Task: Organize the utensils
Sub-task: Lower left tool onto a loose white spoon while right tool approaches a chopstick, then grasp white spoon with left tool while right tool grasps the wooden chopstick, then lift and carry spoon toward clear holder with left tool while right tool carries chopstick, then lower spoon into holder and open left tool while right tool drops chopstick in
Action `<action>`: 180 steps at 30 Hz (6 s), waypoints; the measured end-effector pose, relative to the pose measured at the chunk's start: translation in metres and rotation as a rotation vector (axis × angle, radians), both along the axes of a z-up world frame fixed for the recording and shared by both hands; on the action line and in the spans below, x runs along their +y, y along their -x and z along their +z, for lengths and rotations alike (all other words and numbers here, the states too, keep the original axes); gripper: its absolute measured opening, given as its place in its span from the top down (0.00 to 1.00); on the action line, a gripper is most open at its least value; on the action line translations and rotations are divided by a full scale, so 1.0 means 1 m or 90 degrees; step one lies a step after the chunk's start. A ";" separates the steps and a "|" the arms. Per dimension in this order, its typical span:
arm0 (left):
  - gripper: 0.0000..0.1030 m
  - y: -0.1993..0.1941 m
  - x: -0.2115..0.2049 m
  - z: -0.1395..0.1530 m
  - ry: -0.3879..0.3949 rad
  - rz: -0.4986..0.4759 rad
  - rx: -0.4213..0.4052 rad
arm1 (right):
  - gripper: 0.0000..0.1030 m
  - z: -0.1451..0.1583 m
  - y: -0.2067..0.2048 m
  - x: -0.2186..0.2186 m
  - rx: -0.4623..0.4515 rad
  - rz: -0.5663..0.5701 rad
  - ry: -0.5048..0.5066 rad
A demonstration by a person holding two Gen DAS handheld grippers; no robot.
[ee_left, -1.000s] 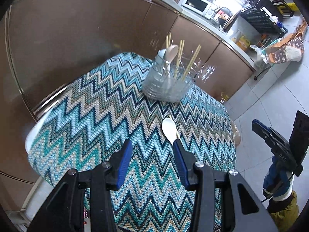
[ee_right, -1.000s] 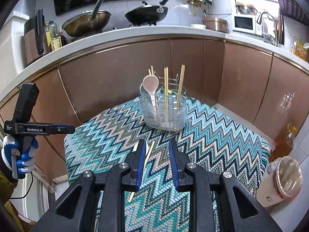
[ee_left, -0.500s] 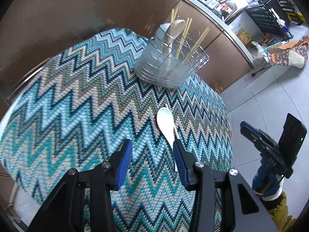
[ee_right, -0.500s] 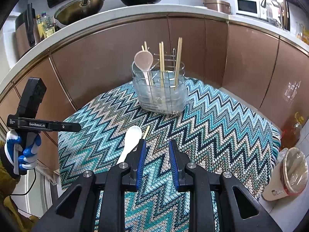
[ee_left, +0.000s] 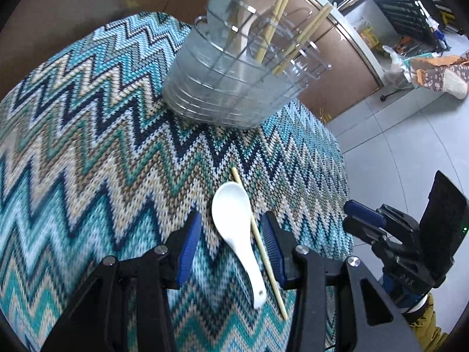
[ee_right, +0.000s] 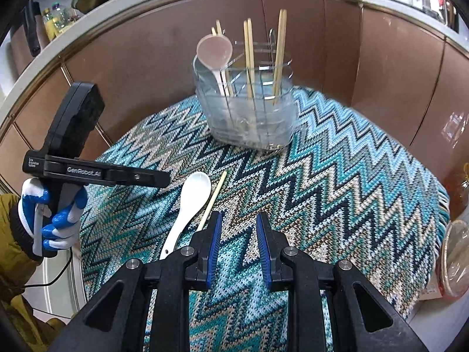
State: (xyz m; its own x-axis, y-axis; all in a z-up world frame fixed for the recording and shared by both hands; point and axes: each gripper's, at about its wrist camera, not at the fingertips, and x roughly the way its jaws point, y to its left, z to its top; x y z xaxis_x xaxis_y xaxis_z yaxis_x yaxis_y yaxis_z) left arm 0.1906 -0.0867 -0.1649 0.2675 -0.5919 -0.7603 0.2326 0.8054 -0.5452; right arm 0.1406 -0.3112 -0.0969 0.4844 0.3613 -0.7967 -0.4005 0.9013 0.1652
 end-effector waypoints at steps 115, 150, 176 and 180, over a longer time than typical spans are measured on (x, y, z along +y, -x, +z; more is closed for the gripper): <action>0.96 0.102 0.102 0.237 -0.082 0.228 -0.385 | 0.95 0.199 0.041 0.032 -0.303 -0.025 -0.131; 0.96 -0.053 -0.044 0.133 -0.227 0.322 -0.599 | 0.93 0.087 -0.136 0.024 -0.442 -0.116 -0.167; 0.75 -0.041 -0.037 0.128 -0.151 0.276 -0.577 | 0.92 0.059 -0.118 0.032 -0.390 -0.059 -0.114; 0.59 -0.036 -0.027 0.140 -0.126 0.247 -0.561 | 0.78 0.057 -0.108 0.029 -0.382 -0.056 -0.100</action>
